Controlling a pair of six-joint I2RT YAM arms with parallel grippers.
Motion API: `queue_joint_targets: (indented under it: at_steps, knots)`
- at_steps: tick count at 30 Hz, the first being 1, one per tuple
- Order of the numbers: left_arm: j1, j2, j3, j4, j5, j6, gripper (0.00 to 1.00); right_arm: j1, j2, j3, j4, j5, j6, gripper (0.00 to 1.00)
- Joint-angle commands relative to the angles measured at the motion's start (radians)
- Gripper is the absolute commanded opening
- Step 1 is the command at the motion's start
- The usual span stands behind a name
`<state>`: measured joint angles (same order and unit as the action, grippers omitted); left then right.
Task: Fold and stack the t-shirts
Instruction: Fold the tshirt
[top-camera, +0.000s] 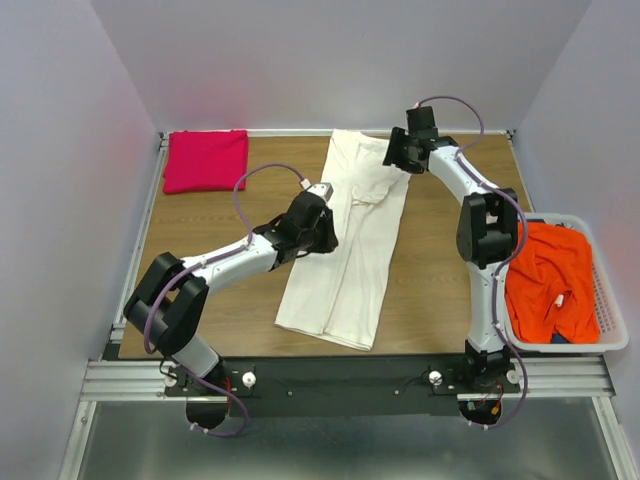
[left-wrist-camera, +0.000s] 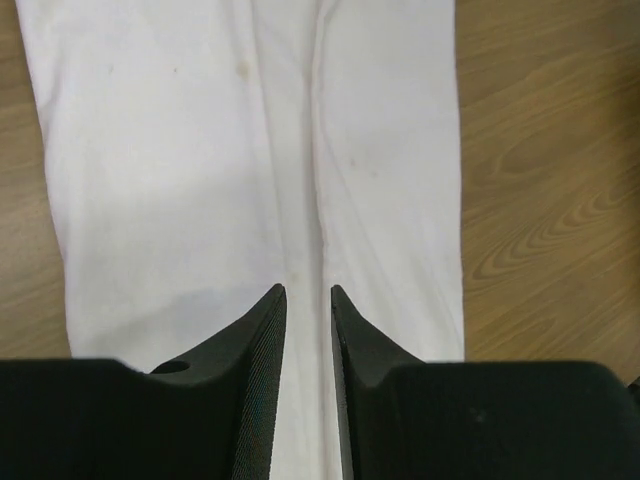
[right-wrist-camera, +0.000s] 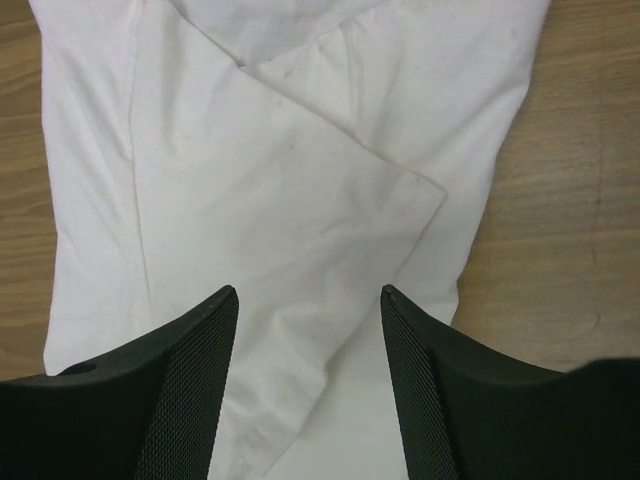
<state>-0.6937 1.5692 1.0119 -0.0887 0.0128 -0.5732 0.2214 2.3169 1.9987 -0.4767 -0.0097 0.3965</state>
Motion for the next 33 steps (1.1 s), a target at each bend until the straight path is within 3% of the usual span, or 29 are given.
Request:
queue_joint_targets:
  at_steps: [1, 3, 8, 12, 20, 25, 26, 33]
  knots:
    - [-0.013, 0.015, -0.082, -0.01, -0.034, -0.007, 0.31, 0.056, -0.065, -0.084, -0.034, 0.066, 0.044, 0.65]
    - [-0.013, 0.017, -0.128, 0.007, -0.036, -0.014, 0.3, 0.091, -0.064, -0.121, -0.033, 0.091, 0.048, 0.62]
    - [-0.02, 0.012, -0.193, 0.035, -0.042, -0.022, 0.28, 0.128, -0.018, -0.153, -0.033, 0.146, 0.079, 0.43]
    - [-0.056, 0.031, -0.217, 0.037, -0.057, -0.031, 0.27, 0.13, 0.03, -0.138, -0.034, 0.18, 0.076, 0.38]
    - [-0.161, 0.103, -0.213, 0.064, -0.047, -0.088, 0.25, 0.13, 0.179, 0.031, -0.037, 0.172, -0.033, 0.39]
    - [-0.165, 0.103, -0.2, 0.076, -0.039, -0.103, 0.25, 0.13, 0.225, 0.12, -0.039, 0.146, -0.061, 0.41]
    - [-0.165, 0.103, -0.199, 0.078, -0.039, -0.102, 0.25, 0.13, 0.228, 0.126, -0.037, 0.131, -0.068, 0.45]
    - [-0.161, 0.058, -0.148, 0.067, -0.047, -0.07, 0.28, 0.13, 0.158, 0.132, -0.039, 0.137, -0.077, 0.49]
